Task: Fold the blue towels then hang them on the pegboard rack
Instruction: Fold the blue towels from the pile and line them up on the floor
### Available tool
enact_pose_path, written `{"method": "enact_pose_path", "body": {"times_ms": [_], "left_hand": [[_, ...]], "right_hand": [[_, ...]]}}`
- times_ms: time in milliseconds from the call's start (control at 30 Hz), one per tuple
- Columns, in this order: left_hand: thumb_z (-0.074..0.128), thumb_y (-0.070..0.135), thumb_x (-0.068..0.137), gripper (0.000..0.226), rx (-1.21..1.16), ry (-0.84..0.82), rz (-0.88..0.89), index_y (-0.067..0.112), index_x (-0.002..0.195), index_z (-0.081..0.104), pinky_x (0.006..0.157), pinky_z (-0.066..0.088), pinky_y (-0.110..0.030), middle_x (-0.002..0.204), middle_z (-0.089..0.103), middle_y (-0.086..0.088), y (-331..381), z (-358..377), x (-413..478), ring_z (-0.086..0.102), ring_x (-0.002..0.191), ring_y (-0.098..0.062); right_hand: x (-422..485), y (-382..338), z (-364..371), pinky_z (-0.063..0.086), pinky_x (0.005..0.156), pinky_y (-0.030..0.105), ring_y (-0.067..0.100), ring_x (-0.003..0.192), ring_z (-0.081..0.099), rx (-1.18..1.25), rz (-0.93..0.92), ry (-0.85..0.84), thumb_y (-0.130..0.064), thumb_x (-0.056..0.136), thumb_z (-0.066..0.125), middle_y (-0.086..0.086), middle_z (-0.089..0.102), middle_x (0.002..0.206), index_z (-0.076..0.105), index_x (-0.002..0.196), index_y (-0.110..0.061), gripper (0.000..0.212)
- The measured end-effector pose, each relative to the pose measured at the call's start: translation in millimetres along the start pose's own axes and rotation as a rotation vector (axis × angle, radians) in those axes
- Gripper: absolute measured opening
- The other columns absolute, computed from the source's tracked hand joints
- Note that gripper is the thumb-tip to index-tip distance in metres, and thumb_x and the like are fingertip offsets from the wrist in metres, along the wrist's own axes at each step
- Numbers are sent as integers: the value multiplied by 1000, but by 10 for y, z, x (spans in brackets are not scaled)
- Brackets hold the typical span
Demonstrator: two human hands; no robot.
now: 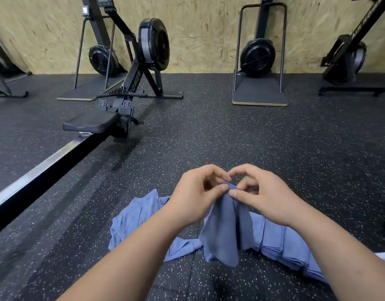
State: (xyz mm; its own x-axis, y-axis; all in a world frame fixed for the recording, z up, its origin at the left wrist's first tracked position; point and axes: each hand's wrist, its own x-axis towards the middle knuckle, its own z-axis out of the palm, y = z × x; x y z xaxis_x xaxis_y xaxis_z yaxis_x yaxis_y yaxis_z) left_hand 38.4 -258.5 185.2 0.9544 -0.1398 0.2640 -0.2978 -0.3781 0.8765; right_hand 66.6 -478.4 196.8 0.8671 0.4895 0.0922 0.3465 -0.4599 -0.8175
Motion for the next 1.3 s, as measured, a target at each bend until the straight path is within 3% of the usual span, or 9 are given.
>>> {"method": "enact_pose_path", "body": {"times_ms": [100,233,433,567,833,933,1100,1233,1300], "left_hand": [[77,10,94,19,62,-16,45,27,104,74,85,58,-40,89,76,6,7,-39,-4,72,86,-17],[84,13,89,19,81,-34,1,24,103,77,84,61,-38,88,79,11,16,-28,-23,75,82,-10],[83,14,90,22,254,107,60,32,102,78,81,60,-29,86,76,19,12,-237,38,72,79,-5],[83,12,90,24,341,261,63,32,101,78,78,53,-14,86,75,23,-37,-514,61,71,80,1],[81,13,91,24,418,455,-13,31,104,76,82,55,-16,91,75,25,-196,-849,49,71,84,3],[80,10,91,26,470,462,4,30,108,77,86,55,-17,94,76,21,-226,-888,32,71,86,4],[76,12,94,20,698,446,68,25,109,80,85,57,-37,100,78,6,-265,-873,26,72,92,-20],[74,14,96,15,787,493,59,25,103,80,81,46,-31,95,73,6,-314,-933,36,66,91,-22],[73,13,96,14,785,516,55,24,103,79,80,44,-30,95,72,5,-310,-929,30,66,91,-23]], "right_hand": [[17,53,-35,42,63,16,0,65,55,69,3,-90,-21,100,73,-9,72,77,73,110,-30,14],[35,150,45,43,63,33,8,66,52,-4,10,-86,-26,99,74,-8,66,74,74,98,-30,4],[-7,205,-80,48,66,28,6,64,57,-163,25,-114,-35,94,79,-10,70,78,69,105,-37,15],[-35,410,-362,50,68,31,5,68,62,-380,116,33,-39,89,83,-20,70,78,71,88,-39,13],[-135,687,-698,43,69,35,6,77,51,-644,228,316,-53,83,83,-6,55,83,67,79,-46,18],[-152,722,-743,43,71,35,13,84,53,-679,264,364,-49,84,83,-11,56,84,70,83,-44,14],[-94,695,-679,48,74,36,23,103,50,-845,195,435,-41,89,79,-12,64,96,78,96,-32,11],[-70,681,-661,50,68,36,22,99,47,-846,257,537,-51,85,79,-9,51,98,76,80,-35,17],[-66,678,-638,52,69,37,20,100,49,-847,302,485,-54,89,75,-13,57,101,74,83,-38,17]]}}
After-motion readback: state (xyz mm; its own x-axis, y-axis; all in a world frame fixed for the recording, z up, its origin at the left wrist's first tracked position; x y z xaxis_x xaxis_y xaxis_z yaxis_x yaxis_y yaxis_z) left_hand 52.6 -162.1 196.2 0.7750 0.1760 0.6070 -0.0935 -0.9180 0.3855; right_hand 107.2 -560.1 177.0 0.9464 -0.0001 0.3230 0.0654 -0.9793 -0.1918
